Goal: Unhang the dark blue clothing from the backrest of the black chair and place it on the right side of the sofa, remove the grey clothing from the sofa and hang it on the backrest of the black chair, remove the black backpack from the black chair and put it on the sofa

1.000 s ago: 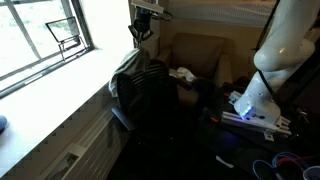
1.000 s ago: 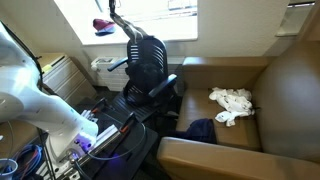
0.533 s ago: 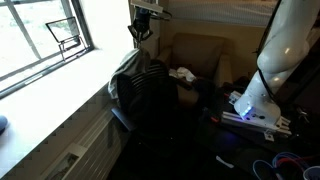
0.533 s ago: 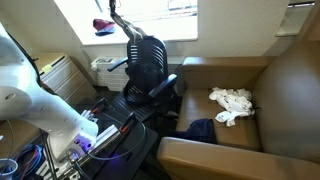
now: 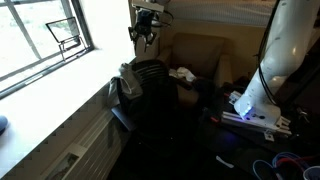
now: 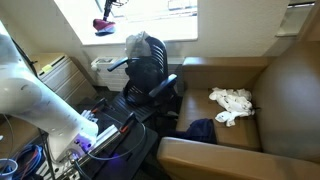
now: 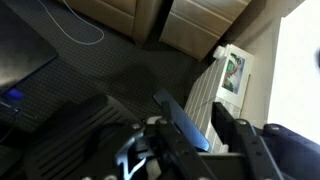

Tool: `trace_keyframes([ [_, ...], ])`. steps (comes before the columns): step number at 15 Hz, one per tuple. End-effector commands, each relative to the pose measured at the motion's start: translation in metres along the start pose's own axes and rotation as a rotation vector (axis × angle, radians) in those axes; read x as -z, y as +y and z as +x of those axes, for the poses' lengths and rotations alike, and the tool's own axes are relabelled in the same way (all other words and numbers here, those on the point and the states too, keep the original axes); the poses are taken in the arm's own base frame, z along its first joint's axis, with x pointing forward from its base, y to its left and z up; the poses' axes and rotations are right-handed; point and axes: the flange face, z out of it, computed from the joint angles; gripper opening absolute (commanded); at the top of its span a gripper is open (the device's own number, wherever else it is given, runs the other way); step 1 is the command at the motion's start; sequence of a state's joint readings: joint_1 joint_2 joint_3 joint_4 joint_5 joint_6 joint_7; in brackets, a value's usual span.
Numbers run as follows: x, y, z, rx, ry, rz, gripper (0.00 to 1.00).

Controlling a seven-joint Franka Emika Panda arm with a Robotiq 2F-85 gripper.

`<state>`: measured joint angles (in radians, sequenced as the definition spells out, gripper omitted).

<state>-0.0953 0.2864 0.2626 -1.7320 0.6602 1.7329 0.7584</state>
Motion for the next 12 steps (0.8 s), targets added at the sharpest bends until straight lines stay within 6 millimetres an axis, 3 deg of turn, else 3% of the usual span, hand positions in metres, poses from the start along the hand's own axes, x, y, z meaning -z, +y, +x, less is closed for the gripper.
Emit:
trace_keyframes([
  [1,-0.002,0.003,0.002,-0.013,-0.032,-0.006,0.77],
  [2,-0.003,0.005,0.005,-0.023,-0.039,-0.01,0.6],
  [5,-0.004,0.004,0.004,-0.022,-0.032,-0.015,0.78],
  [6,-0.005,0.003,0.003,-0.02,-0.032,-0.016,0.94],
  [8,-0.015,0.027,0.011,-0.113,-0.034,-0.109,1.0],
  [12,-0.028,0.086,0.03,-0.255,-0.086,-0.287,1.0],
])
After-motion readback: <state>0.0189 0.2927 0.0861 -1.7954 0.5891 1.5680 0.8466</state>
